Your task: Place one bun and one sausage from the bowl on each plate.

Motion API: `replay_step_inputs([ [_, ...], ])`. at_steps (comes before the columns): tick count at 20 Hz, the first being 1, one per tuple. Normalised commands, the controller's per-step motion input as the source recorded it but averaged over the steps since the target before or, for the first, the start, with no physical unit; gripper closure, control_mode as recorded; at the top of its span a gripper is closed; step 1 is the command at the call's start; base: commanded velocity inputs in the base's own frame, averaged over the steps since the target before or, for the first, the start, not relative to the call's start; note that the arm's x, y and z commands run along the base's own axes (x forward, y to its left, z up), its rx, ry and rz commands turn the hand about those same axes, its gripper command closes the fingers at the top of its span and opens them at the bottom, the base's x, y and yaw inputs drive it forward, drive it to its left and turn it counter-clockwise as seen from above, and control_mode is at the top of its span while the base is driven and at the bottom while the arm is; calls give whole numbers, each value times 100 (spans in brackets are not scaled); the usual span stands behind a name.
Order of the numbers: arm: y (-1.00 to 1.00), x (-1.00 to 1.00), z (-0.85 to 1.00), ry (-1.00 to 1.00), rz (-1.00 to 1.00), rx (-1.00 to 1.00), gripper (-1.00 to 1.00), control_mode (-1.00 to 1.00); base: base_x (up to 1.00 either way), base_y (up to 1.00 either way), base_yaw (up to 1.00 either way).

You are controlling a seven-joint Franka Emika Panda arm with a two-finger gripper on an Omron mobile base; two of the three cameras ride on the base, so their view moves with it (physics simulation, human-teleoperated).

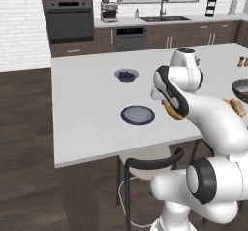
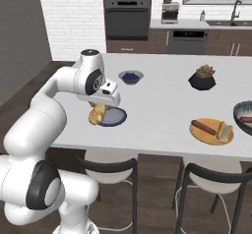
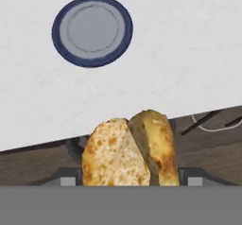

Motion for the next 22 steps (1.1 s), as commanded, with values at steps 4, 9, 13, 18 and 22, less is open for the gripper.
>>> replay_step_inputs([
  [4,0,0,0,0,0,0,100,100,14,0,21],
  [9,0,0,0,0,0,0,100,100,57,0,9],
  [13,0,0,0,0,0,0,100,100,58,0,0],
  [18,0,96,-40,1,0,0,100,-100,0,0,0],
  [22,0,100,-62,8,0,0,100,-100,0,0,0],
])
